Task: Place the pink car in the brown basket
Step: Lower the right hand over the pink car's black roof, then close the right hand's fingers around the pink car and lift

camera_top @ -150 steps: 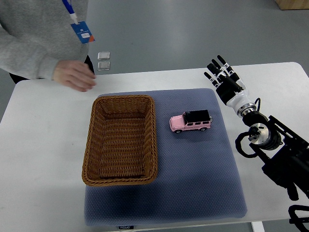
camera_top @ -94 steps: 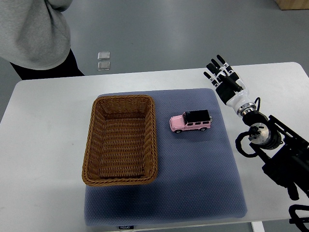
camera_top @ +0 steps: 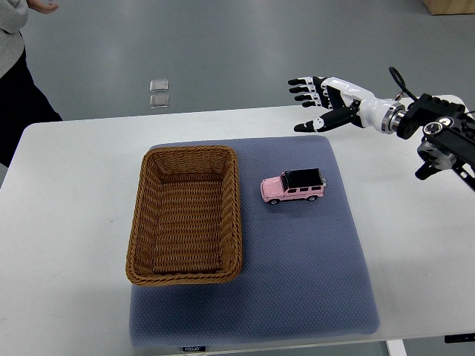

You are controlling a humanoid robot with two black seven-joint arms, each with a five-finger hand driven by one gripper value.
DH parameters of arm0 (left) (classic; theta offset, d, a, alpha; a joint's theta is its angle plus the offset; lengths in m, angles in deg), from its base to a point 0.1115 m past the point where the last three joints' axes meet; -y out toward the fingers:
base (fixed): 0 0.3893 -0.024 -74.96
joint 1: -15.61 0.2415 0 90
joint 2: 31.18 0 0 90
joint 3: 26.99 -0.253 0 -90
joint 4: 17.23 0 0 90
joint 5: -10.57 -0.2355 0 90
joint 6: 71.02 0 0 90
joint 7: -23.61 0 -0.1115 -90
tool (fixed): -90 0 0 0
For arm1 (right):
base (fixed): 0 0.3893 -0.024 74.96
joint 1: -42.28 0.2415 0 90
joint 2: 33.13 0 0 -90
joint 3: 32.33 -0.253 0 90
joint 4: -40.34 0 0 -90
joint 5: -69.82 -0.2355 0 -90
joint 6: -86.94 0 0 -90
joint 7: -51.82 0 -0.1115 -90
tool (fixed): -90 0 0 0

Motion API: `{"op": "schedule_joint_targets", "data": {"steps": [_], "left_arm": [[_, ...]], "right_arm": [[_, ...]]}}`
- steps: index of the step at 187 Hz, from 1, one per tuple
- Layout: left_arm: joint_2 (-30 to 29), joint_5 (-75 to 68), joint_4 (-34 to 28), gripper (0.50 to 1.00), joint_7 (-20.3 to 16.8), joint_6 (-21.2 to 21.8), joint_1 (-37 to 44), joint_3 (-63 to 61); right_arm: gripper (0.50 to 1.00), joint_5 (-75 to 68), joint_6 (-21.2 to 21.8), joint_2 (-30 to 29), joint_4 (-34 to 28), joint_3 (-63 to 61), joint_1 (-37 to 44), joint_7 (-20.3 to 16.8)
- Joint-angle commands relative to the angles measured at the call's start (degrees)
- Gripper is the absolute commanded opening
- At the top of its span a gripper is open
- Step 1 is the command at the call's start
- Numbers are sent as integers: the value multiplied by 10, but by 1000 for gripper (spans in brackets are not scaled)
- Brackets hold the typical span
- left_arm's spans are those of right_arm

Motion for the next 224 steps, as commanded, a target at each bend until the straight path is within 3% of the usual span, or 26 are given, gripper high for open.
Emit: {"op": "schedule_joint_targets", "data": {"steps": [1,43,106,187,200,214,224], "left_arm": [[0,0,0,1000,0,0,0,0],[0,0,-1,1000,0,0,0,0],[0,0,0,1000,0,0,0,0],[0,0,-3,1000,0,0,0,0],[0,0,-3,1000,0,0,0,0],[0,0,-2,1000,0,0,0,0],[0,0,-2,1000,0,0,0,0]], "right_arm": [[911,55,25,18,-13,115,70,-14],[911,69,24,13,-39,228,134,-64],[911,69,12,9,-60,228,100,-66],[897,106,-61,-16,-44,228,32,-66],[856,106,-67,-16,-44,228,29,-66],[778,106,-69,-17,-44,228,25,-66],[682,107,-69,-19,-44,229,25,-65]]}}
